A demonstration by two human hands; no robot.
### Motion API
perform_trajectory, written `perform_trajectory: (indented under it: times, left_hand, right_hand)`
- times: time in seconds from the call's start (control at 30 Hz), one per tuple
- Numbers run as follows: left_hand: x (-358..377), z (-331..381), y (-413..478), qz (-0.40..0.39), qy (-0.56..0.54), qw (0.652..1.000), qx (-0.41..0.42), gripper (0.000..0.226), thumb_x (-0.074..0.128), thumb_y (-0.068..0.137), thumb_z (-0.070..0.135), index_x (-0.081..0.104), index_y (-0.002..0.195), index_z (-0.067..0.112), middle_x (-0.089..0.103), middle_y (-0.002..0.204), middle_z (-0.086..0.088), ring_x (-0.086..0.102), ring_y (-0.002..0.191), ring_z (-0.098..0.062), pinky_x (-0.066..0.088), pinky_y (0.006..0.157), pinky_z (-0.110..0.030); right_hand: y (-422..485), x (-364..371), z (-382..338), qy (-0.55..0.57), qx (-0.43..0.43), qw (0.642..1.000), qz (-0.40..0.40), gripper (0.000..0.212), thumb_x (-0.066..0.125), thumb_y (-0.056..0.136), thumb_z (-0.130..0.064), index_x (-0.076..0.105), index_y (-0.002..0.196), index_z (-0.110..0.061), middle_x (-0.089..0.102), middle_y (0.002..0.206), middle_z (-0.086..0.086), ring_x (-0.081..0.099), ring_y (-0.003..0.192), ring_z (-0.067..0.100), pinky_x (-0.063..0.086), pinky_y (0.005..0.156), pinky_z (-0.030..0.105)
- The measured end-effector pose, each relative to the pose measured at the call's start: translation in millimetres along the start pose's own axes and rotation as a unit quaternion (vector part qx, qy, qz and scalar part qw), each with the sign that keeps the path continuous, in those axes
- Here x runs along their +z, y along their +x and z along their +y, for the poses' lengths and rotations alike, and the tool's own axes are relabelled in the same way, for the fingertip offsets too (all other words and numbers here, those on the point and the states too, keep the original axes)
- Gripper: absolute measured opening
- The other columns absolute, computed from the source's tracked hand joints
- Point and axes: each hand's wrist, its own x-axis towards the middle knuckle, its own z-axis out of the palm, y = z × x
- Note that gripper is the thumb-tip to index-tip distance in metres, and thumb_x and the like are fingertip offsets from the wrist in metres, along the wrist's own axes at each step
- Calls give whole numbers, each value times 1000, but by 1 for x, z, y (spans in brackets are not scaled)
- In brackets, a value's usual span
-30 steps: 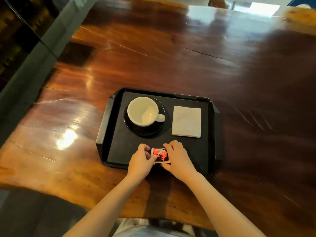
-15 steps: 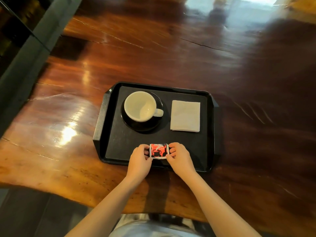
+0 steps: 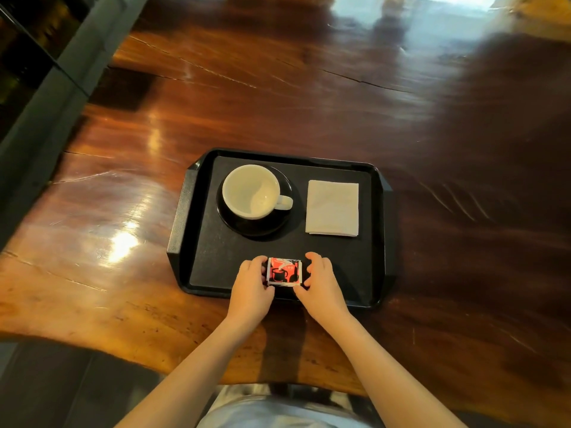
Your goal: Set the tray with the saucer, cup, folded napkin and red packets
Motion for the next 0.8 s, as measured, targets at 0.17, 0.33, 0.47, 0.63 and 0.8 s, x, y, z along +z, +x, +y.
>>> perform_trajectory:
  times: [0.17, 0.33, 0.47, 0.63, 0.8]
  left_hand:
    - [1, 3, -4, -2, 59, 997, 53, 63, 62, 85, 7, 34, 141, 18, 42, 136, -4, 45, 125, -17, 46, 95, -26]
    - [2, 6, -5, 14, 82, 994, 66, 56, 60, 88, 8, 37, 138, 16, 42, 136, -5, 44, 126, -17, 43, 96, -23]
    - [3, 5, -2, 21, 78, 994, 67, 55, 60, 87, 8, 38, 137, 16, 44, 135, -5, 46, 124, -17, 44, 95, -22]
    - [2, 7, -3, 7, 92, 994, 62, 59, 61, 87, 9, 35, 140, 17, 43, 136, -5, 46, 126, -17, 44, 96, -25]
    - [-12, 11, -7, -11, 111, 993, 38, 61, 61, 88, 19, 31, 142, 18, 48, 136, -5, 49, 123, -17, 45, 97, -29]
  right_hand:
    - [-1, -2, -5, -52, -36, 998, -17, 69, 64, 86, -14, 26, 143, -22, 30, 144, 4, 46, 128, 21, 50, 95, 30]
    - [-1, 1, -7, -88, -50, 995, -2, 60, 61, 89, -15, 32, 141, -19, 32, 143, 5, 48, 125, 21, 50, 95, 29]
    - [1, 2, -7, -84, -48, 995, 0, 59, 61, 89, -16, 32, 140, -19, 32, 142, 5, 49, 123, 20, 50, 94, 28]
    - [0, -2, -9, -74, -44, 996, -18, 62, 62, 88, -14, 31, 141, -19, 31, 144, 6, 50, 123, 22, 51, 94, 30]
    - [-1, -20, -12, -43, -38, 995, -75, 70, 65, 85, -15, 27, 144, -21, 31, 145, 6, 46, 128, 22, 49, 99, 33]
